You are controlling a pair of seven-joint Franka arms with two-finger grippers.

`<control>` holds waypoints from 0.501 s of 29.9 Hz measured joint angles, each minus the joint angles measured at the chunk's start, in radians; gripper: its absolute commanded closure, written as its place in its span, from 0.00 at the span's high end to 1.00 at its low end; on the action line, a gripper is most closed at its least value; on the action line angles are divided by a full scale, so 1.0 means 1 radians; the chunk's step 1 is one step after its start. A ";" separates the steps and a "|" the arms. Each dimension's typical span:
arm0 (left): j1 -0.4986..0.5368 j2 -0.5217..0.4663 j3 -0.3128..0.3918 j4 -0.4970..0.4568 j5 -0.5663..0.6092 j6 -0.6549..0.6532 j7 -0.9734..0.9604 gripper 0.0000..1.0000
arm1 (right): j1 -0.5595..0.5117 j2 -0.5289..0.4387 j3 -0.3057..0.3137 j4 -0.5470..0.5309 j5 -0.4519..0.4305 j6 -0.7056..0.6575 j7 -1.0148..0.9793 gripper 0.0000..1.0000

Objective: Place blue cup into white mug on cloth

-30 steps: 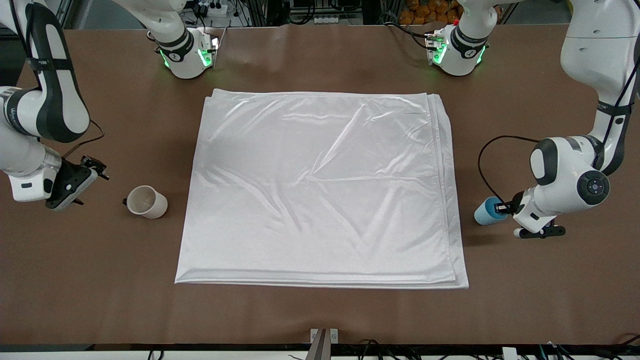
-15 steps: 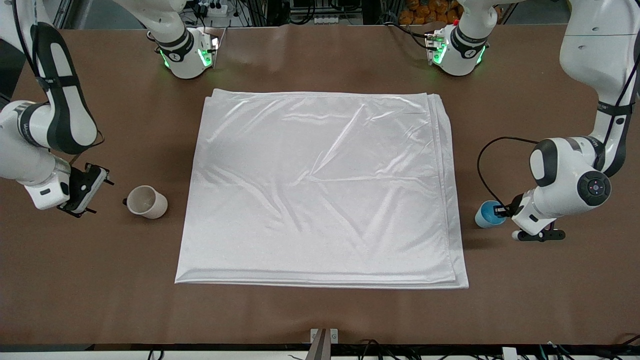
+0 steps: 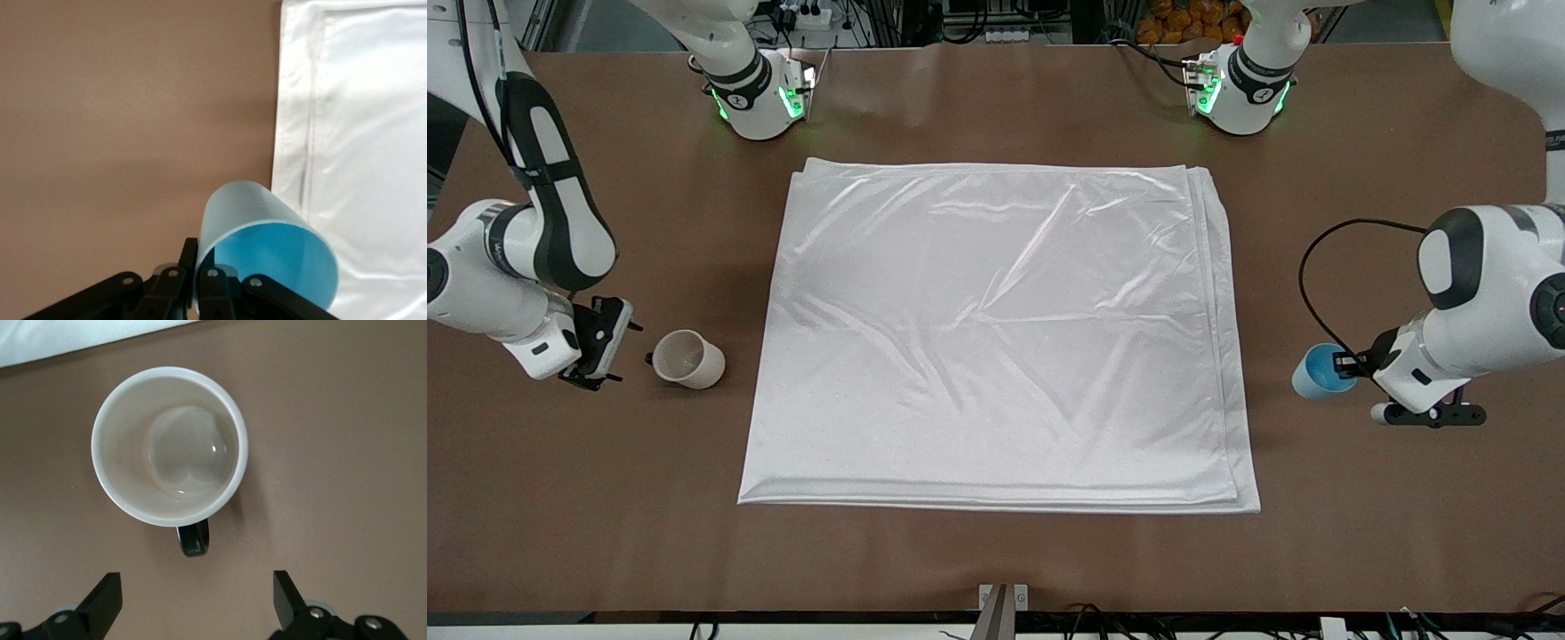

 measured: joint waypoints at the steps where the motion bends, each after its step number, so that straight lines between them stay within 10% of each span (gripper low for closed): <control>1: 0.000 -0.014 -0.004 0.001 0.000 -0.016 0.000 0.00 | 0.000 0.004 0.000 0.000 0.000 0.001 -0.017 1.00; 15: -0.003 -0.146 -0.029 0.119 0.000 -0.269 0.000 0.00 | 0.000 0.060 0.001 0.000 0.000 0.037 -0.141 1.00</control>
